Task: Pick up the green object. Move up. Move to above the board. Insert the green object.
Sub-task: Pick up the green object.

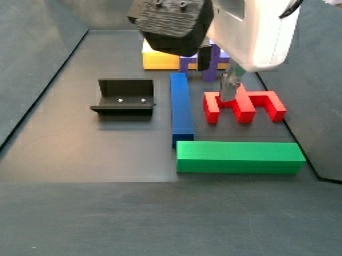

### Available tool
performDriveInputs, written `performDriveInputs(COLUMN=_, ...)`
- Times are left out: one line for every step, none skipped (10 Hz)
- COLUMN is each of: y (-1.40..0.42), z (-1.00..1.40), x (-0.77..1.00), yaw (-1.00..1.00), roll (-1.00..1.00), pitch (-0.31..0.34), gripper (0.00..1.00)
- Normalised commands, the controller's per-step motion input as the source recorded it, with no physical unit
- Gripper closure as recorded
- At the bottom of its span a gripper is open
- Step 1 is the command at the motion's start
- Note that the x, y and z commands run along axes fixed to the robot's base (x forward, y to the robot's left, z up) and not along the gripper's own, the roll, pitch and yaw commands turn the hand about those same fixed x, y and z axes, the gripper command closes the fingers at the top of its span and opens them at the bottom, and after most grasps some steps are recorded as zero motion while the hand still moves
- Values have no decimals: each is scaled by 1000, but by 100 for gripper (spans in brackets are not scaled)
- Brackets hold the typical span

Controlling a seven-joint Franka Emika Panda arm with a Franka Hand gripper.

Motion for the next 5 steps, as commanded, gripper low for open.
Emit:
performDriveInputs(y=0, z=-20, x=0, yaw=0, roll=0, pitch=0, gripper=0)
performDriveInputs(y=554, z=-271, x=-106, yaw=-409, roll=-43, pitch=29, gripper=0)
performDriveInputs(y=517, z=-346, x=-120, yaw=-454, roll=-59, pitch=56, gripper=0)
performDriveInputs(y=491, z=-483, x=-257, yaw=-460, roll=-64, pitch=17, gripper=0)
performDriveInputs(y=449, z=-594, x=-391, yaw=-437, roll=-89, pitch=-6, gripper=0)
